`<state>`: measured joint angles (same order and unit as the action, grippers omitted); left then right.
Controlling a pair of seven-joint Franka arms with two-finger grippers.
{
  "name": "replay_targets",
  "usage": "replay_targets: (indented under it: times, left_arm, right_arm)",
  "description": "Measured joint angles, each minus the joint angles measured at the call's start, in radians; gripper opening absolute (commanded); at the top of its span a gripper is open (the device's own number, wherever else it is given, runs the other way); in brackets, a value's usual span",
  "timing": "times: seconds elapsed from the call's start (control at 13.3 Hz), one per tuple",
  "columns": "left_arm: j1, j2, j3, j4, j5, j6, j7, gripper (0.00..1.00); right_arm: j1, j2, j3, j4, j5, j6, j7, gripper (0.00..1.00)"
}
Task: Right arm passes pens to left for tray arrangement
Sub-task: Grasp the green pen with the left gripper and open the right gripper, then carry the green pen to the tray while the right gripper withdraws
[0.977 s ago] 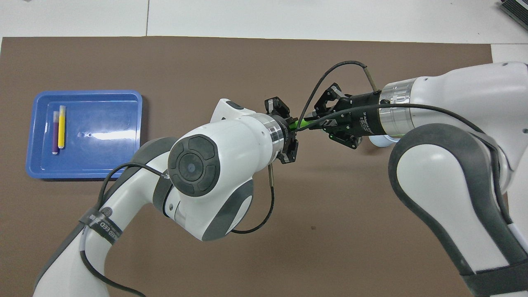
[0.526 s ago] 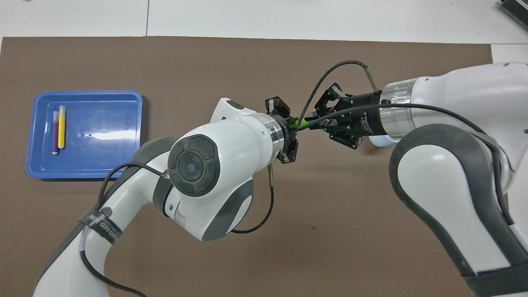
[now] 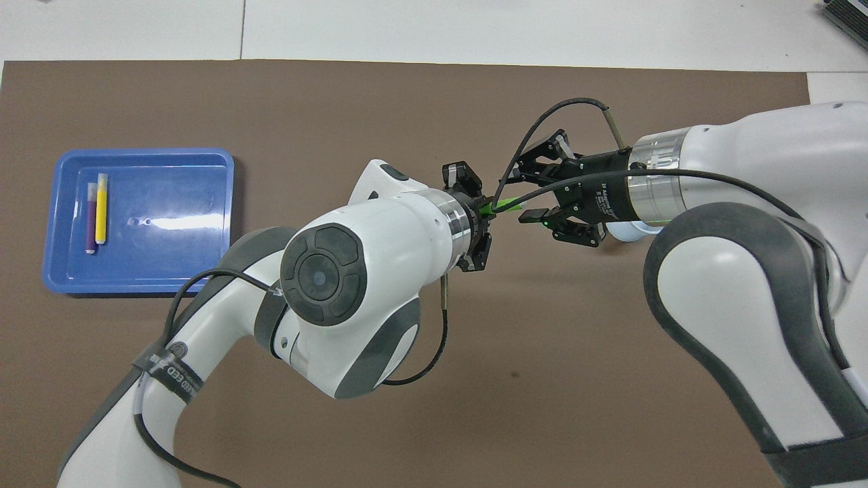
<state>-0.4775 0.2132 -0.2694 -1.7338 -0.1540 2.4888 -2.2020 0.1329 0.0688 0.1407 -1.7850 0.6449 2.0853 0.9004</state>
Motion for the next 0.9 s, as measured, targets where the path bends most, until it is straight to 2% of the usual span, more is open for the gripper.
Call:
replay_targets:
  times: [0.15, 0.38, 0.68, 0.9]
  left_arm:
    - [0.004, -0.006, 0.005, 0.004, 0.0, -0.044, 0.061, 0.0]
    - [0.05, -0.03, 0.008, 0.019, 0.001, -0.17, 0.232, 0.0]
    - [0.17, -0.059, 0.009, 0.021, -0.003, -0.354, 0.543, 0.0]
    - [0.255, -0.063, 0.011, 0.021, -0.003, -0.424, 0.76, 0.0]
  right_arm:
    - [-0.024, -0.002, -0.003, 0.014, -0.065, -0.032, -0.042, 1.0]
    - [-0.106, -0.013, -0.006, 0.035, -0.173, -0.131, -0.23, 1.0]
    - [-0.17, -0.043, -0.009, 0.041, -0.414, -0.269, -0.539, 1.0]
    - [-0.227, -0.082, -0.01, 0.042, -0.484, -0.325, -0.603, 1.0]
